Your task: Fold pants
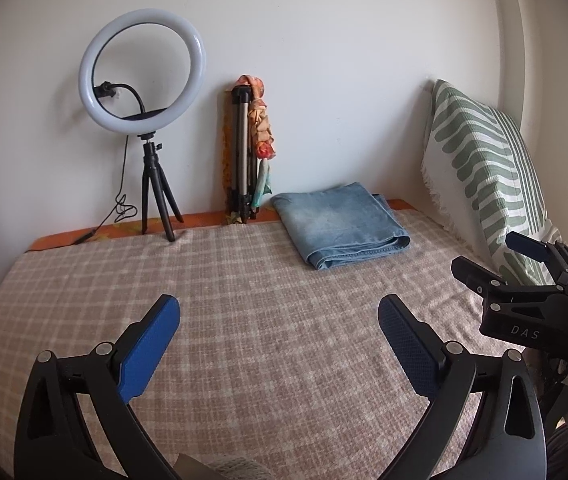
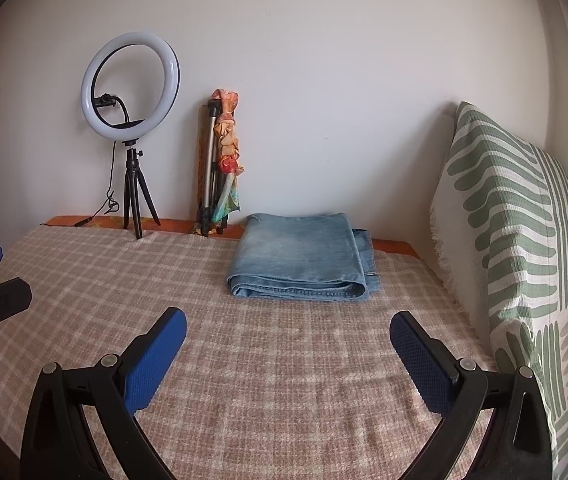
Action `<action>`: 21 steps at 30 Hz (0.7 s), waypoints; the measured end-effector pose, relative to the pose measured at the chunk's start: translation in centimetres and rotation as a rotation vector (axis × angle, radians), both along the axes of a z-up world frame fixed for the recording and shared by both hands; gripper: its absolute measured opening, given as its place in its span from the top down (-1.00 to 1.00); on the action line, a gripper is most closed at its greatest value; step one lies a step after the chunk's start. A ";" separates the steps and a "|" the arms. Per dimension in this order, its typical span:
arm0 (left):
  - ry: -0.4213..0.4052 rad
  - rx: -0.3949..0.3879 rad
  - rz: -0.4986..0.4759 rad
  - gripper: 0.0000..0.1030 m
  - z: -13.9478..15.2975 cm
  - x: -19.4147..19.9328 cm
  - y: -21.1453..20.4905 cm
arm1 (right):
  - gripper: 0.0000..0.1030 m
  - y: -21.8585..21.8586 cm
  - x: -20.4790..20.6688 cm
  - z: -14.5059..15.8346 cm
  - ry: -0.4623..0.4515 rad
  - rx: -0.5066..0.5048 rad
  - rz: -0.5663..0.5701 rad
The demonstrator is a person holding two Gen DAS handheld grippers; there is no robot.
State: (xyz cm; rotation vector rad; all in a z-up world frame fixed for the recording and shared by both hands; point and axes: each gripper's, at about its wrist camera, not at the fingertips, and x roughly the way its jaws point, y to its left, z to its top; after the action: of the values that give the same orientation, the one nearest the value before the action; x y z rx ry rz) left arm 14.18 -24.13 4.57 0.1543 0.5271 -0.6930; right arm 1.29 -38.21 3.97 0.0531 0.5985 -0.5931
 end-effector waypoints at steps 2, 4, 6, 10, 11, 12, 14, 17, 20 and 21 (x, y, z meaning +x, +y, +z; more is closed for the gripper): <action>-0.003 0.001 0.001 -0.93 0.0 0.0 0.0 | -1.00 0.0 0.0 0.0 0.000 0.000 -0.001; -0.003 0.005 -0.001 -0.93 0.0 0.0 0.0 | -1.00 0.0 -0.1 0.0 -0.001 -0.001 -0.003; -0.004 0.008 0.000 -0.93 -0.1 0.0 0.0 | -0.99 0.0 -0.1 0.0 0.000 -0.001 -0.003; -0.004 0.010 -0.001 -0.93 -0.1 0.0 -0.1 | -1.00 0.1 -0.1 0.0 0.003 0.004 -0.002; -0.003 0.009 -0.003 -0.93 -0.1 0.1 -0.1 | -1.00 0.1 -0.1 0.0 0.003 0.005 -0.002; -0.002 0.008 -0.004 -0.93 -0.1 0.1 -0.1 | -1.00 0.1 -0.1 0.0 0.003 0.005 -0.001; -0.001 0.007 -0.001 -0.93 -0.1 0.1 -0.1 | -0.99 0.1 0.0 0.0 0.004 0.003 0.002; 0.001 0.007 0.000 -0.93 -0.1 0.2 0.0 | -1.00 0.2 0.1 0.0 0.005 0.003 0.003; 0.002 0.008 0.008 -0.93 -0.1 0.0 -0.1 | -0.99 0.2 0.0 0.0 0.005 0.001 0.003; 0.002 0.008 0.010 -0.93 -0.1 0.0 -0.1 | -0.99 0.2 0.0 0.0 0.006 0.001 0.003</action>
State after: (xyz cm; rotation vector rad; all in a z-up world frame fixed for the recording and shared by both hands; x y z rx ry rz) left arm 14.14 -24.19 4.44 0.1584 0.5323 -0.6814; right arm 1.33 -37.98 3.98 0.0511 0.6041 -0.5898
